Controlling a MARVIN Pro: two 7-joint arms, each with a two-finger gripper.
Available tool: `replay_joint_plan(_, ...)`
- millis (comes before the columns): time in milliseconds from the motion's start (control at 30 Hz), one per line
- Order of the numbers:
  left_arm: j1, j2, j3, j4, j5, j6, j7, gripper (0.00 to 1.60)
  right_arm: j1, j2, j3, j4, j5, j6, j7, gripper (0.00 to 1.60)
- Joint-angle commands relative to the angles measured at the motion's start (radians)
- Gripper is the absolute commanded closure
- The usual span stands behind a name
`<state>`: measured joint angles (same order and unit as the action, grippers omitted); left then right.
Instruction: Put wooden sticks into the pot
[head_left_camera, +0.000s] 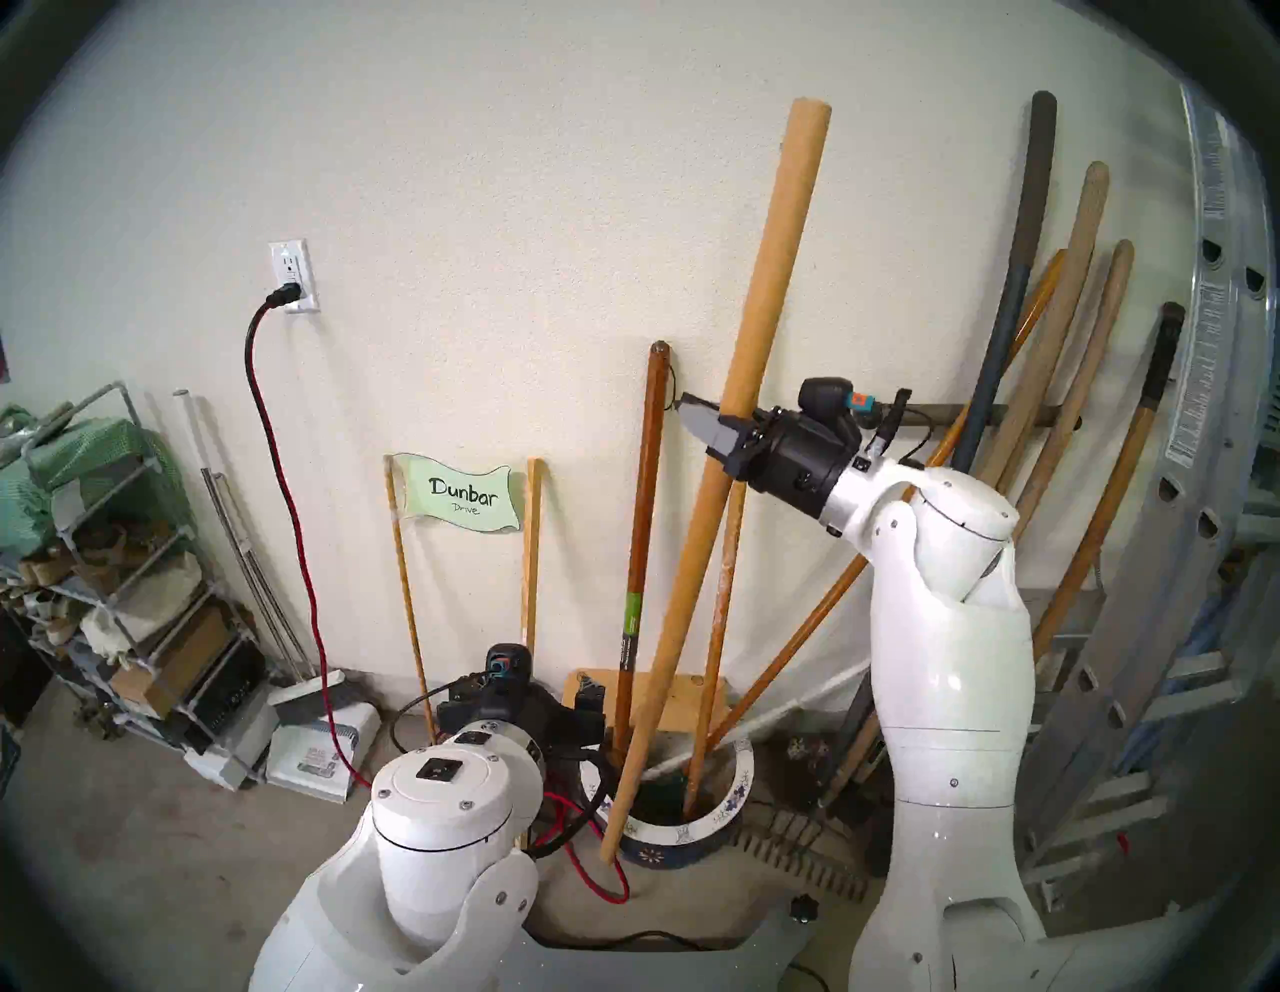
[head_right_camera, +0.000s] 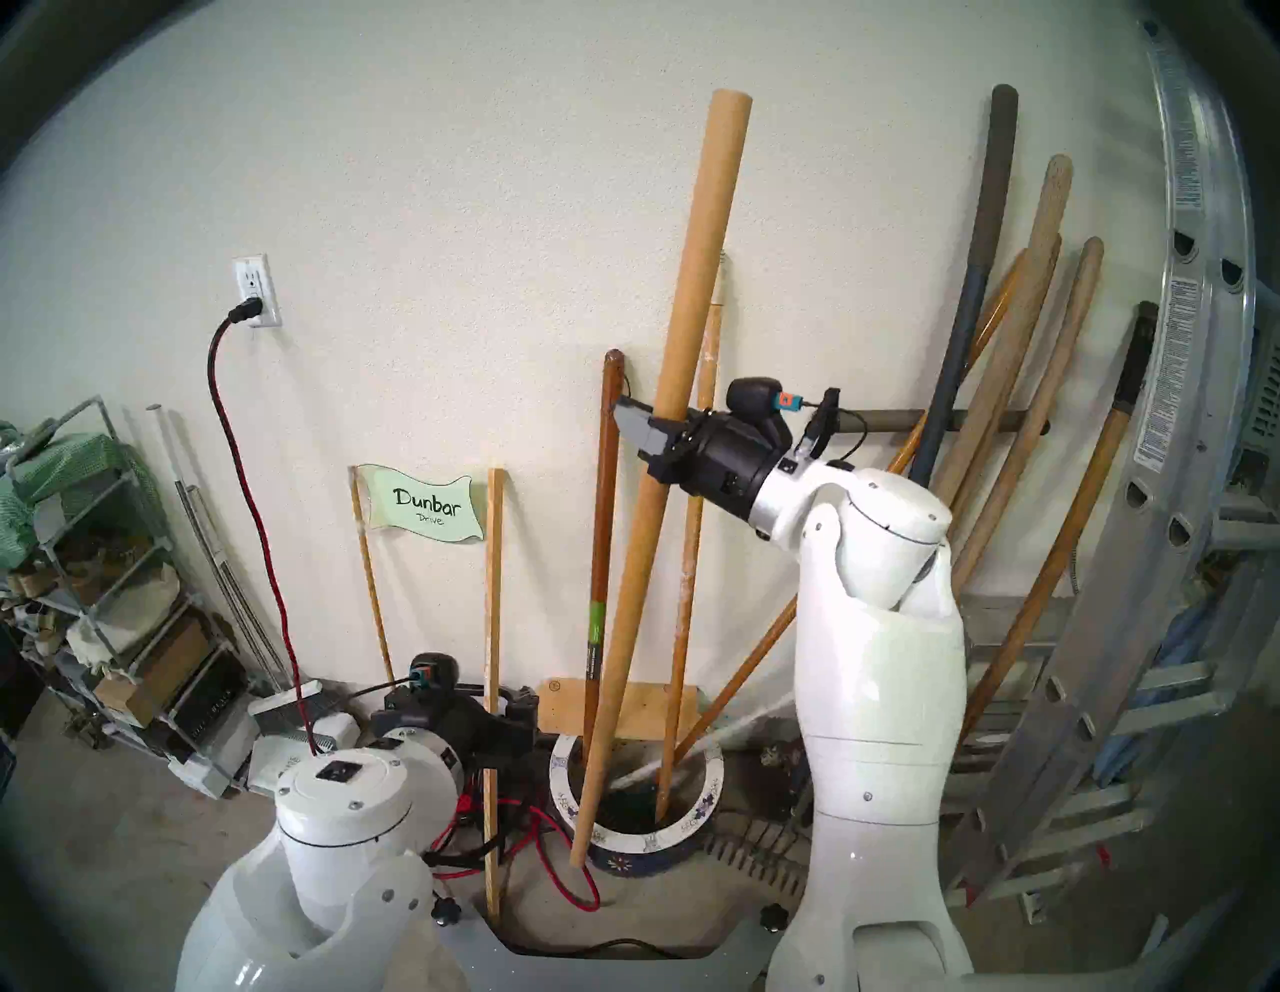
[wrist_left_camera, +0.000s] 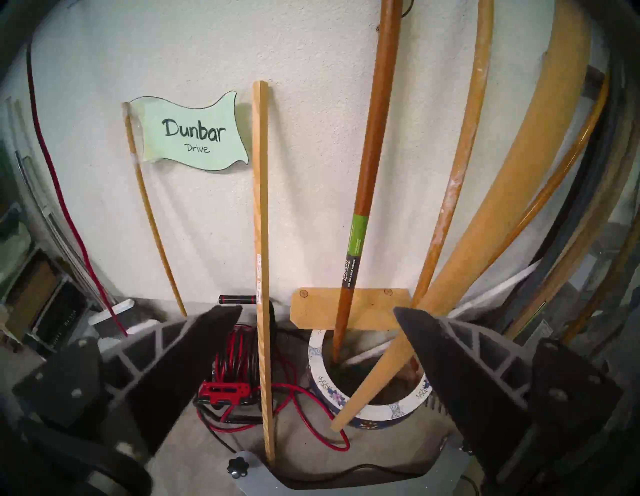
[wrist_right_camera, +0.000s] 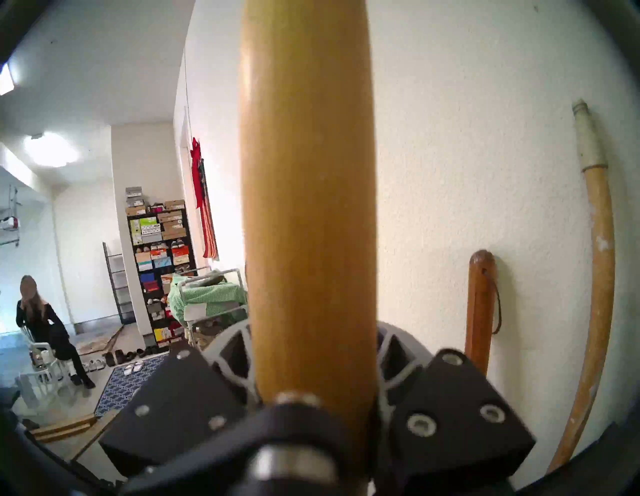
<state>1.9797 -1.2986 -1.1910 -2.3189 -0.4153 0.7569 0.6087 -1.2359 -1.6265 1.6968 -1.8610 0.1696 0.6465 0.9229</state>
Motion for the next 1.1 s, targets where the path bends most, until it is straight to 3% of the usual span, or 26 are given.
replay_joint_plan(0,0.008,-0.009,0.008,0.014,0.002,-0.005,0.009,0.0,0.097,0.017,0.037,-0.081,0.039,0.083,0.024,1.6)
replay_joint_plan(133,0.014,-0.002,0.01,0.021,0.002,-0.013,0.013,0.0,0.11,0.033,0.067,-0.124,0.066,0.185,0.056,1.6)
replay_joint_plan(300,0.015,0.018,0.013,0.022,0.006,-0.017,0.008,0.0,0.141,0.027,0.095,-0.153,0.084,0.247,0.062,1.6)
replay_joint_plan(567,0.022,0.042,0.015,0.023,0.013,-0.032,0.007,0.0,0.189,0.01,0.11,-0.161,0.11,0.274,0.032,1.6)
replay_joint_plan(867,0.032,0.056,0.015,0.026,0.026,-0.053,-0.006,0.0,0.252,0.0,0.113,-0.128,0.105,0.205,-0.011,1.6)
replay_joint_plan(1067,0.035,0.057,0.013,0.027,0.03,-0.06,-0.011,0.0,0.262,-0.003,0.099,-0.102,0.072,0.11,-0.031,1.6)
